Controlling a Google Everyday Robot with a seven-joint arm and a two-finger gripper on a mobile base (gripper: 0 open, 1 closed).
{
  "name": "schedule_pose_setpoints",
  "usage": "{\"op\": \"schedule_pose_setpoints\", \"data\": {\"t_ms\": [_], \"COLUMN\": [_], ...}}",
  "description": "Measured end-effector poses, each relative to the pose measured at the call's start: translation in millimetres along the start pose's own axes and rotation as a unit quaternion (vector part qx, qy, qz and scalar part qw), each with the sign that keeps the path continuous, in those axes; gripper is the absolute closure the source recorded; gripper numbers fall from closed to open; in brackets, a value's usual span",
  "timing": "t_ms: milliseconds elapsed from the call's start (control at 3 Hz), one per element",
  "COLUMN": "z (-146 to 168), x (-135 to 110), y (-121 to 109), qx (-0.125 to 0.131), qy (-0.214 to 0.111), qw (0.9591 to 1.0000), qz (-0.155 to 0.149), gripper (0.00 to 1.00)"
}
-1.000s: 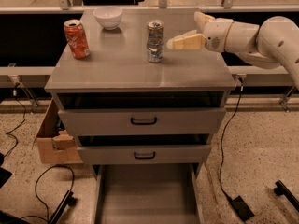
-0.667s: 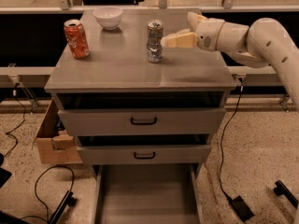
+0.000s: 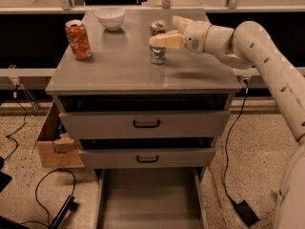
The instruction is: Place redbull can into bottom drawer
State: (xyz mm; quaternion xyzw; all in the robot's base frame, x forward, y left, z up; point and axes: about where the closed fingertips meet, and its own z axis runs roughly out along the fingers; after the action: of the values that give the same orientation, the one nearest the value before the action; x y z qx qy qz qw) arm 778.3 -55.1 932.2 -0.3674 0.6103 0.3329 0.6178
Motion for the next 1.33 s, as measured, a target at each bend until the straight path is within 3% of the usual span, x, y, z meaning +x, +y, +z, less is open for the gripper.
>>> {"op": "schedule_pose_setpoints", "data": {"t_ms": [333, 667, 1000, 1333], "z": [15, 20, 9, -28], "x": [1, -9, -21, -50], "y": [11, 29, 41, 62], "qx": [-0.015, -0.03, -0.032, -0.022], "qy": [-0.004, 0.01, 0.036, 0.065], "qw": [0.9999, 0.9994, 0.9982, 0.995], "qz": [0.004, -0.015, -0.037, -0.073], "gripper": [0.36, 0.61, 0.82, 1.0]}}
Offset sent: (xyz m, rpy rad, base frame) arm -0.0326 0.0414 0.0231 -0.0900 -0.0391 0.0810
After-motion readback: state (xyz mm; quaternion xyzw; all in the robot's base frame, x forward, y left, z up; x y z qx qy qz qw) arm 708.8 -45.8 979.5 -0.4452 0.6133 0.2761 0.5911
